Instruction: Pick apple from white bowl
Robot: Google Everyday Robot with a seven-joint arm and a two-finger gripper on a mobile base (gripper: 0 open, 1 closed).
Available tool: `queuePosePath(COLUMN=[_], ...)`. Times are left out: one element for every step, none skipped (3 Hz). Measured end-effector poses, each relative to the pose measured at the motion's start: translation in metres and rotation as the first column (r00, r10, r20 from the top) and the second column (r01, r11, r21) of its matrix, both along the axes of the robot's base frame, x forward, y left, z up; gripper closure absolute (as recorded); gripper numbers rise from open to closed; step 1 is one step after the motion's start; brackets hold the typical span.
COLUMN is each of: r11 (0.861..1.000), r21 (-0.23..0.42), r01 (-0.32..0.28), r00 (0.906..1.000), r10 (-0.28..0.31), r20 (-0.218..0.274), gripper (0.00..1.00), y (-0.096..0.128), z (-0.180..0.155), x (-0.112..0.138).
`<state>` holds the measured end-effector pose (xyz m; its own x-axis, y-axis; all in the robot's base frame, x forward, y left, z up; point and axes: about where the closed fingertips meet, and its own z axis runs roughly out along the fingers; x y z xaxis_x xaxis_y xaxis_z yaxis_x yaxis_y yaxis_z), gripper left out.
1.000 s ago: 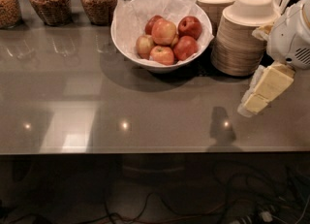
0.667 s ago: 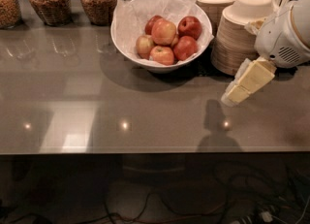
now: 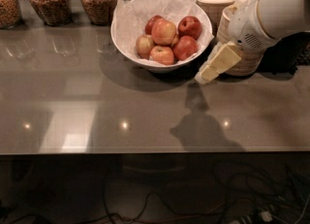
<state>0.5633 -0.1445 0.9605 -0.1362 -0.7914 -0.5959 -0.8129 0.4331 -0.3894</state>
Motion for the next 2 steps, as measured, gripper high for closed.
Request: queuePosePath(r11=[1.000, 0.998], r21=[-0.018, -0.054], r01=[-0.023, -0.039], r00=[0.9993, 0.9980], r10=[0.023, 0.041], r20=[0.029, 0.047], gripper=[0.00, 0.00], y=[0.017, 0.030], z=[0.000, -0.003], x=[0.027, 0.050])
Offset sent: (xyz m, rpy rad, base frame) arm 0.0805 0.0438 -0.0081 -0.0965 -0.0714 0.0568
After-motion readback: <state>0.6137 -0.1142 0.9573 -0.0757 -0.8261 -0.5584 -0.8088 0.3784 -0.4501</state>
